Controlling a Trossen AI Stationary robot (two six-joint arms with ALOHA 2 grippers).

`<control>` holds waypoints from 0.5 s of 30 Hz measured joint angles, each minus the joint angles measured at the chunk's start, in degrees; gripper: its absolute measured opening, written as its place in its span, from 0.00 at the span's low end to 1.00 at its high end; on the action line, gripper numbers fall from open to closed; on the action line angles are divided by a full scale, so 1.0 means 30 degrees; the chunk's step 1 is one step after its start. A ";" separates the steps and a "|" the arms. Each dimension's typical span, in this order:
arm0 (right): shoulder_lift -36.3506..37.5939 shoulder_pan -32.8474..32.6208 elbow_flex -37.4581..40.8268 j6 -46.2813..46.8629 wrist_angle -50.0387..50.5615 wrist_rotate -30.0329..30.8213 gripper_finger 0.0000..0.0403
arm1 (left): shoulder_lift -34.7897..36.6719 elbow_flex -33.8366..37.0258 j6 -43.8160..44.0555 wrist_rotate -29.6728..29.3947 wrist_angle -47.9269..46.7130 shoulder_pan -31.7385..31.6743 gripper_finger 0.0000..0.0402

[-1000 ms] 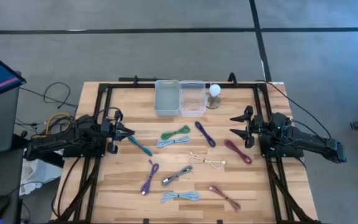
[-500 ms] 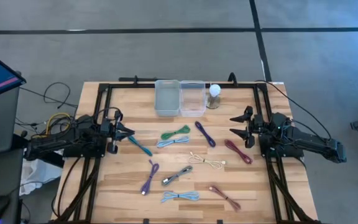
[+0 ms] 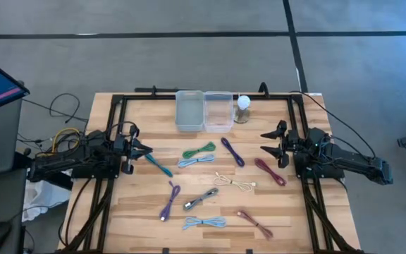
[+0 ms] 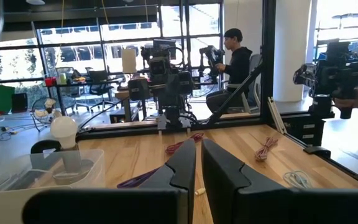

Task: Pick & Place USB Port
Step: Put the braided purple charger cable into the transparent bin

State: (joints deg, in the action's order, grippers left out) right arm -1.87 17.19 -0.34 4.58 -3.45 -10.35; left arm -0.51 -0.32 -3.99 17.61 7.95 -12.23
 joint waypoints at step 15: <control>0.0000 -0.0357 0.0000 0.0000 0.0004 -0.0043 0.59 | 0.0000 0.0000 0.0000 0.0004 0.0022 0.0000 0.07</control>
State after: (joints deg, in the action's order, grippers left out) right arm -1.87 16.12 -0.34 4.58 -3.44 -10.48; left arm -0.51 -0.32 -3.99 17.62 8.01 -12.23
